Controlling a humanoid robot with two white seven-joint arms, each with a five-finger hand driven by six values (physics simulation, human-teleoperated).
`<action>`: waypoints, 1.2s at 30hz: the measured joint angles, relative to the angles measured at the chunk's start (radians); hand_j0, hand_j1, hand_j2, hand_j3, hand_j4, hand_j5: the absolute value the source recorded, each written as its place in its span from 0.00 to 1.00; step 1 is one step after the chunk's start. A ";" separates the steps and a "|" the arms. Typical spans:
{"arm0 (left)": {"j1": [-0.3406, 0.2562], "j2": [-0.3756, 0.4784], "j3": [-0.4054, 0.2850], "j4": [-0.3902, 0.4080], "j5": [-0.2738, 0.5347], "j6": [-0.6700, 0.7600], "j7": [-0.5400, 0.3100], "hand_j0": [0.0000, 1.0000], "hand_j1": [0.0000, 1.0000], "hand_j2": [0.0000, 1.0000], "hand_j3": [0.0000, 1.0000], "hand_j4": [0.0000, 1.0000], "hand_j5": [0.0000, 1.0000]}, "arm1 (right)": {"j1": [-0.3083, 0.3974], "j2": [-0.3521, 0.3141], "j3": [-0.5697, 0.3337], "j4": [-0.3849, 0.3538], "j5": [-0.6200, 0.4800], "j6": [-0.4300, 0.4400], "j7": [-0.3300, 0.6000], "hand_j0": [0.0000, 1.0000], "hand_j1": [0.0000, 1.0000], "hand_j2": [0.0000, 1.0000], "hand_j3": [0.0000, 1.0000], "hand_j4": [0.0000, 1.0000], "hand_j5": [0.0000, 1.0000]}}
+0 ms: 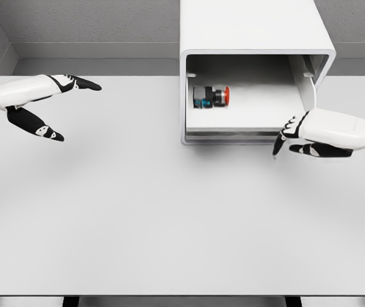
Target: Slide open multi-storey tabletop storage cabinets and put open load switch and slide close multi-storey tabletop storage cabinets
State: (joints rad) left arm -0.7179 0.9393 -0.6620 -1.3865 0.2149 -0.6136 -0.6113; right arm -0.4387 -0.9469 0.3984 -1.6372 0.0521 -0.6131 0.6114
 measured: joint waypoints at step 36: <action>0.035 -0.036 -0.018 -0.008 0.000 0.000 0.000 1.00 1.00 1.00 1.00 1.00 1.00 | -0.192 0.136 0.315 0.106 0.080 -0.001 0.000 1.00 1.00 1.00 1.00 1.00 1.00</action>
State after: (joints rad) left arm -0.6826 0.9037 -0.6797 -1.3945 0.2151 -0.6136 -0.6113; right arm -0.6305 -0.8105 0.7138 -1.5311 0.1323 -0.6137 0.6113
